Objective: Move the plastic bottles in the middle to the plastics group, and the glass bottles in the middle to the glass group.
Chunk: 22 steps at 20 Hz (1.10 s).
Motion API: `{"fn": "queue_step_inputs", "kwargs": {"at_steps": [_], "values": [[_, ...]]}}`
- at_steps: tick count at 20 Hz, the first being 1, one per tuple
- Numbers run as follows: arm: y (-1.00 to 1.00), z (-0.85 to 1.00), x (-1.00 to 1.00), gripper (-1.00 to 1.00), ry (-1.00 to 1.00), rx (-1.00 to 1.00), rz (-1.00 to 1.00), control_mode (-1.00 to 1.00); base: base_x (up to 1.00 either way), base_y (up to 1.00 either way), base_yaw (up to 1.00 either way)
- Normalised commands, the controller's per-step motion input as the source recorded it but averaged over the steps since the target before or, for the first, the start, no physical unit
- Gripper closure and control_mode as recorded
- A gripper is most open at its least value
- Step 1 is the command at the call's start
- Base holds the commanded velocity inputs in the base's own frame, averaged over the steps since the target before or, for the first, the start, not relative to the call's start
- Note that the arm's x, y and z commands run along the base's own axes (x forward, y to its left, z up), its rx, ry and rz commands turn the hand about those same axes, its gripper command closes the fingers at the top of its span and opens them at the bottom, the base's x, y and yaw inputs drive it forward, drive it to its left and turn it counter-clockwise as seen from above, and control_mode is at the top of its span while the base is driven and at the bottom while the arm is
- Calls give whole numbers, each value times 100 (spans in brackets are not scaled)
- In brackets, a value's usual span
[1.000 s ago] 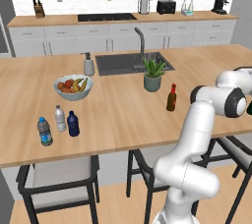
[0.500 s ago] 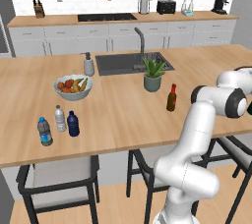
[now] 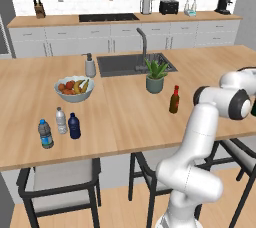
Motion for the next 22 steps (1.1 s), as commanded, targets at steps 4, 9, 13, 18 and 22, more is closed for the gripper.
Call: {"fn": "queue_step_inputs", "kwargs": {"at_steps": [4,9,13,18,22], "values": [[8,15,-17,-100,0,0,0,-100,0,0,0],[22,33,-51,-100,0,0,0,-100,0,0,0],[48,40,-84,-100,0,-1,2,-100,0,0,0],[81,32,-70,-100,1,-5,13,-100,0,0,0],[100,14,-22,-100,7,-7,29,-100,0,0,0]]}}
